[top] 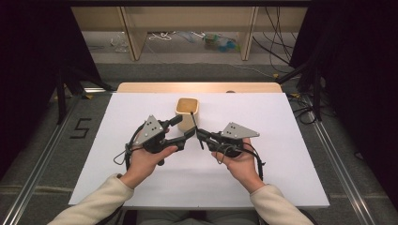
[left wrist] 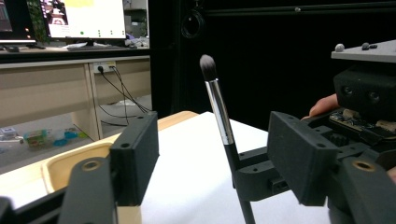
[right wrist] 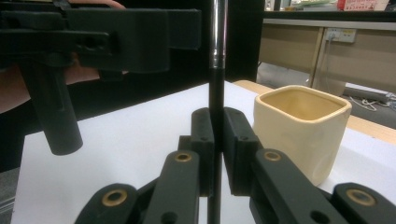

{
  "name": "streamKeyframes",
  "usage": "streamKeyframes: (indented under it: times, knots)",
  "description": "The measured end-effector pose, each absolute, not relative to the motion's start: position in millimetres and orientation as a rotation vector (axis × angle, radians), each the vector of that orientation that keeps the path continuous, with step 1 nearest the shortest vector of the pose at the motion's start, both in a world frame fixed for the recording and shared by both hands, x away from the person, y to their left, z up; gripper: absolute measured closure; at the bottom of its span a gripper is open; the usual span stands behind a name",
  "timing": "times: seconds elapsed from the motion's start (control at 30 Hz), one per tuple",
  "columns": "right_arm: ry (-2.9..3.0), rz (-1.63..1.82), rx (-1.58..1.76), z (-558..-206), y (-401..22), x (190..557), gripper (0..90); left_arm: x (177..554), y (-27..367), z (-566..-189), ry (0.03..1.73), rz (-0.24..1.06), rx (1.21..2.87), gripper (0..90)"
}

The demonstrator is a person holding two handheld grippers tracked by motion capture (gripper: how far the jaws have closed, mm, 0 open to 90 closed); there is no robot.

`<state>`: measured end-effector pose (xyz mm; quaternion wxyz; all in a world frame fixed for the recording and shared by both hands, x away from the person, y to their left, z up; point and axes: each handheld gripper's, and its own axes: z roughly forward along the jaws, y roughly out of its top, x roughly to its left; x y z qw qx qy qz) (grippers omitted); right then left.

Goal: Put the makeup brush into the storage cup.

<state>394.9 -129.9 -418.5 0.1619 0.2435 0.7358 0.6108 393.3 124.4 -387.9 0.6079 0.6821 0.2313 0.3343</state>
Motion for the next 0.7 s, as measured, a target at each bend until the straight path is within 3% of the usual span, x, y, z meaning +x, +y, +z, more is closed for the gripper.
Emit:
streamKeyframes:
  times: [0.7]
  knots:
    - [2.098, 1.717, 0.674, -418.8, -127.7, 394.6, 84.1, 401.6, 113.7, -392.8, 0.523, 0.753, 1.621, 60.7]
